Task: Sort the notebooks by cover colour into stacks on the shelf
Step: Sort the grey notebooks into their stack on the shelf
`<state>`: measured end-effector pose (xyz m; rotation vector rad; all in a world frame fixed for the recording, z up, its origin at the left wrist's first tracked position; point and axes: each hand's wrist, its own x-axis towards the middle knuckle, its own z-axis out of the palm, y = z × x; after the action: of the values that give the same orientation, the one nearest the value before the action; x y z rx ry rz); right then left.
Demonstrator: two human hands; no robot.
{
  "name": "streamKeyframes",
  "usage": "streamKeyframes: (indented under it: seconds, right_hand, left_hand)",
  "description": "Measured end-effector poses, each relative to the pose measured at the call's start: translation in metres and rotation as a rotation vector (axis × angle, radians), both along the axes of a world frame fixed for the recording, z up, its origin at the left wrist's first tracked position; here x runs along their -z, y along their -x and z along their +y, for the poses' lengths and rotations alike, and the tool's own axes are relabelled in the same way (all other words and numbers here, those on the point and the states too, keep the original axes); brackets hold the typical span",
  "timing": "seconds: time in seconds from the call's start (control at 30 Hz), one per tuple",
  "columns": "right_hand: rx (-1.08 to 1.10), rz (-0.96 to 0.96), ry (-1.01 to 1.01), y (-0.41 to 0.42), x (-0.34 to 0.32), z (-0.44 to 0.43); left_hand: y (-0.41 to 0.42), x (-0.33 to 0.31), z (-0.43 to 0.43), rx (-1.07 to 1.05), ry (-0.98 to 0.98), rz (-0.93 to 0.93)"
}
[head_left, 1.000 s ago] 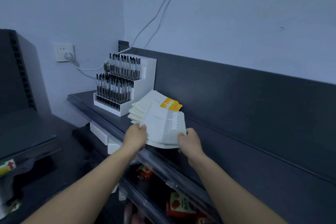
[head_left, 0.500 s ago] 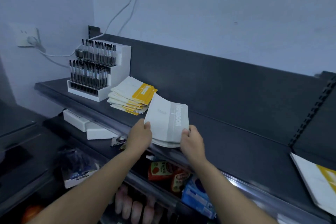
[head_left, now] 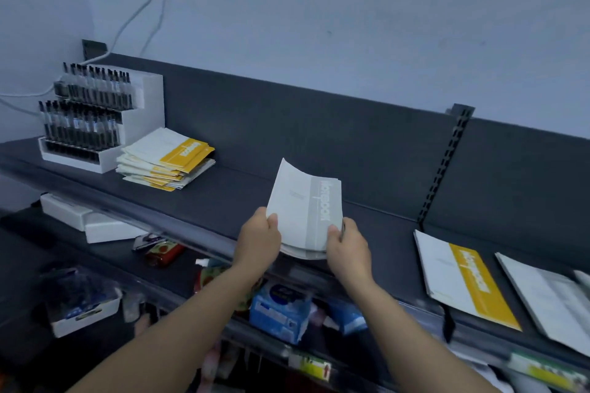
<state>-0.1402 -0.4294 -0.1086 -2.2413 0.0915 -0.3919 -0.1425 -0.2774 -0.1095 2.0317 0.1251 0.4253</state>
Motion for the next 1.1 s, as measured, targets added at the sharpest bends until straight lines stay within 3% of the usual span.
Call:
streamKeyframes:
  seconds: [0.37,1.1]
  right_hand:
    - [0.082,0.018,0.07,0.033,-0.004,-0.16]
    - [0.435,0.073,0.206,0.064,0.004,-0.347]
  left_hand:
    - [0.02,0.004,-0.161,0.078,0.031,0.016]
    - [0.01,-0.002,-0.346,0.447,-0.29,0.148]
